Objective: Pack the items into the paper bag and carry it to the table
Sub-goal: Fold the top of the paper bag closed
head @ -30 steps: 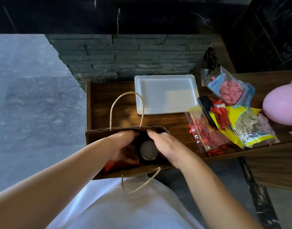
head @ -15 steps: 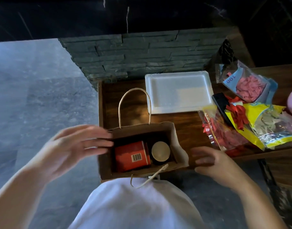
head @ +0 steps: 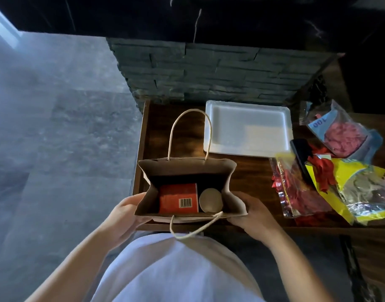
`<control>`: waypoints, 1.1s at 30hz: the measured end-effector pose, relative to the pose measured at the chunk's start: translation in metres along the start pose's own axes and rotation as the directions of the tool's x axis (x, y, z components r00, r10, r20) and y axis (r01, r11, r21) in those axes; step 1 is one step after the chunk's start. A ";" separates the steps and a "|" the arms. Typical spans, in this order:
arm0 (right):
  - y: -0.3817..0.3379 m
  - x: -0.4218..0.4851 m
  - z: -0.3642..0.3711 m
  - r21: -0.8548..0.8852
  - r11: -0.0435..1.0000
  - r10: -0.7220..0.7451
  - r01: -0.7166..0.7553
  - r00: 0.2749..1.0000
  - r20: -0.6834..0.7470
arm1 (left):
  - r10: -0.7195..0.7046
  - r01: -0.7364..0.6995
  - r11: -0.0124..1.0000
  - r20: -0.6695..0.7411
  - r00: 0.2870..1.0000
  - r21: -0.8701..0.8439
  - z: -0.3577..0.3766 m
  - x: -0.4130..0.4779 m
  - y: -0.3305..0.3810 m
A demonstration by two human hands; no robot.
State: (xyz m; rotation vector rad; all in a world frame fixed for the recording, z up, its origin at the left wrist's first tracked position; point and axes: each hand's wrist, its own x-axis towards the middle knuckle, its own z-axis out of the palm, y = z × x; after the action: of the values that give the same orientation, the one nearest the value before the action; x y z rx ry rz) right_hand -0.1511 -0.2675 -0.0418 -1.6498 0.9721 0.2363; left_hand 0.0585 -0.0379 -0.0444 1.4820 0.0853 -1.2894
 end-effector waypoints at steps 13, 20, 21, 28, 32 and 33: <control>0.011 -0.001 0.002 0.140 0.976 -0.170 0.170 0.985 -0.010 | 0.562 -0.402 0.398 0.127 0.818 0.825 -0.013 -0.001 -0.011; 0.001 0.006 -0.013 0.014 0.976 -0.218 0.218 0.972 0.086 | 0.562 -0.416 0.420 0.128 0.817 0.806 -0.018 -0.006 0.012; 0.000 0.006 -0.014 -0.011 0.978 -0.208 0.210 0.973 0.099 | 0.574 -0.433 0.420 0.136 0.807 0.797 -0.021 -0.008 0.015; -0.009 0.022 0.000 -0.105 0.967 -0.224 0.233 0.970 0.096 | 0.525 -0.451 0.451 0.179 0.832 0.770 -0.006 0.005 0.012; -0.009 0.019 -0.011 -0.004 0.953 -0.302 0.302 0.952 0.044 | 0.619 -0.499 0.401 0.174 0.766 0.768 -0.016 0.006 0.015; -0.009 0.018 -0.014 0.052 0.951 -0.308 0.306 0.951 0.028 | 0.649 -0.505 0.405 0.150 0.746 0.762 -0.018 0.006 0.015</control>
State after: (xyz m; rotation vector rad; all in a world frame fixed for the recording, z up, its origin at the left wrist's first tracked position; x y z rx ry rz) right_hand -0.1382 -0.2878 -0.0414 -1.7211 0.6754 0.0320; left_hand 0.0825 -0.0337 -0.0432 2.0798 -0.9433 -0.5733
